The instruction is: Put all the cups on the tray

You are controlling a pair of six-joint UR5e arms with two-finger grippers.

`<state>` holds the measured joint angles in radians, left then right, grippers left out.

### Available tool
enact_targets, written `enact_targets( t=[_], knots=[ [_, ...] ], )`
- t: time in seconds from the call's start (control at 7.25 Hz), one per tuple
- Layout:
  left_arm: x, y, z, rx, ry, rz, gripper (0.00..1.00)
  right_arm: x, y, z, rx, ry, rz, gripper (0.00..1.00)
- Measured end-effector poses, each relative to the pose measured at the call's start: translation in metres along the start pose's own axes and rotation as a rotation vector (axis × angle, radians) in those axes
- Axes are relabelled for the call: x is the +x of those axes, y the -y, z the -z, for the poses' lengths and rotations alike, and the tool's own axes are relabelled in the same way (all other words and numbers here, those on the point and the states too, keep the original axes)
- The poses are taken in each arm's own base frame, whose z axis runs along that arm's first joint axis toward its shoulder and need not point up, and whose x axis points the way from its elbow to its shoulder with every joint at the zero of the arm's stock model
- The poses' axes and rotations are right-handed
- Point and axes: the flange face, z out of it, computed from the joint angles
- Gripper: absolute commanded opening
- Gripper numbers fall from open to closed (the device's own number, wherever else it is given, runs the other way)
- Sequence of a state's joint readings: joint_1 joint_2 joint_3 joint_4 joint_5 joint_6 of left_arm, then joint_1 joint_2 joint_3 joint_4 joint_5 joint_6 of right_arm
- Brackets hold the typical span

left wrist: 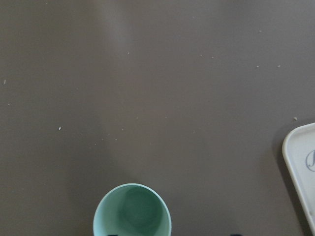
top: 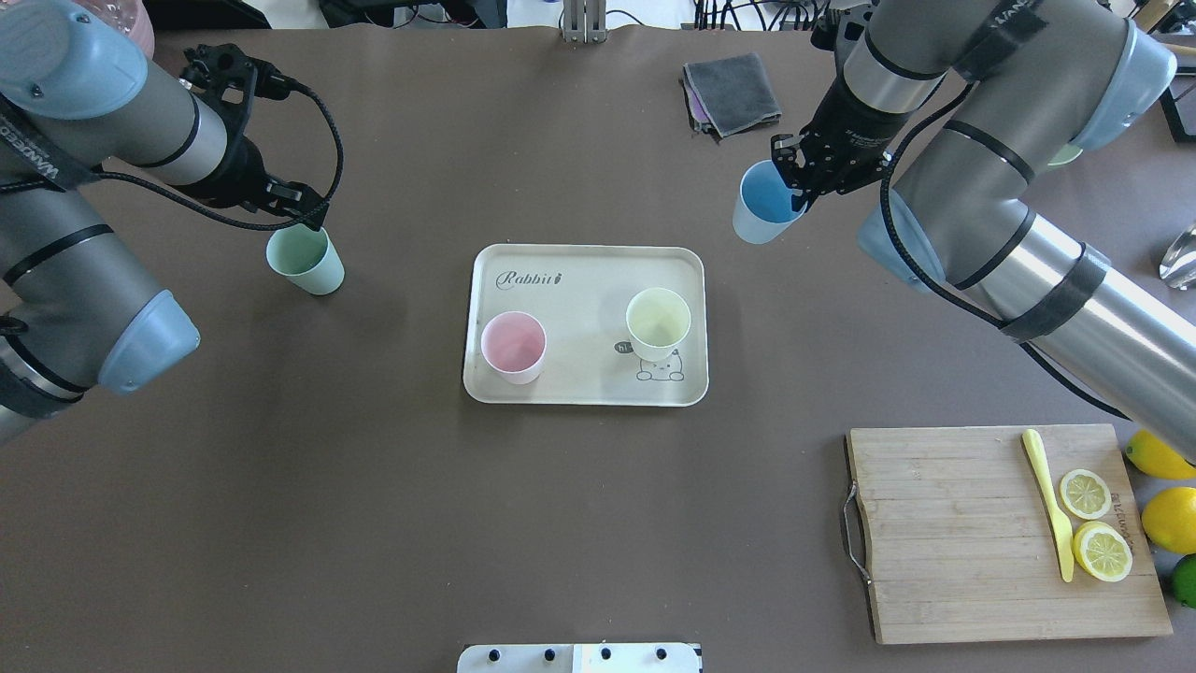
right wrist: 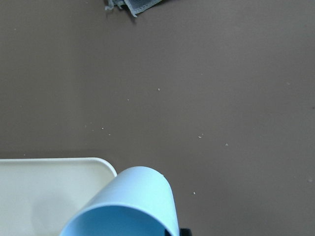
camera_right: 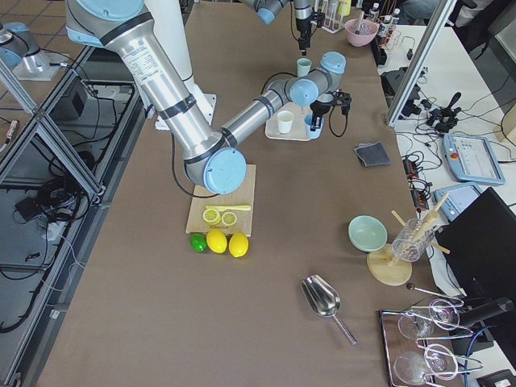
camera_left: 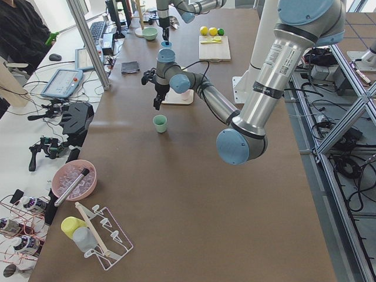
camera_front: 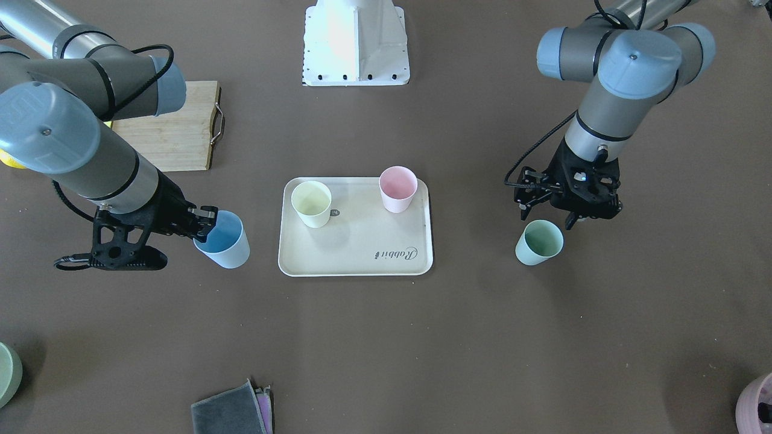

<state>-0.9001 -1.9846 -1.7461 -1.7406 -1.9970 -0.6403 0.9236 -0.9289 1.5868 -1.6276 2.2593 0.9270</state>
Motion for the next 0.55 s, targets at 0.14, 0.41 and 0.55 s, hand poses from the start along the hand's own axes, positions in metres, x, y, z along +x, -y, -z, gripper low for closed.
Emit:
enact_targets(
  t=[0.14,0.41,0.55],
  knots=[
    [-0.016,0.004,-0.007,0.000,0.014,-0.011,0.81,-0.019,-0.004,-0.007,0.003,-0.007,-0.004,0.00],
    [-0.043,0.011,-0.013,-0.002,0.041,-0.033,0.81,-0.054,-0.010,-0.033,0.009,-0.013,0.007,0.00],
    [-0.051,0.014,-0.013,-0.002,0.049,-0.037,0.81,-0.064,-0.010,-0.052,0.017,0.003,0.002,0.00]
  ],
)
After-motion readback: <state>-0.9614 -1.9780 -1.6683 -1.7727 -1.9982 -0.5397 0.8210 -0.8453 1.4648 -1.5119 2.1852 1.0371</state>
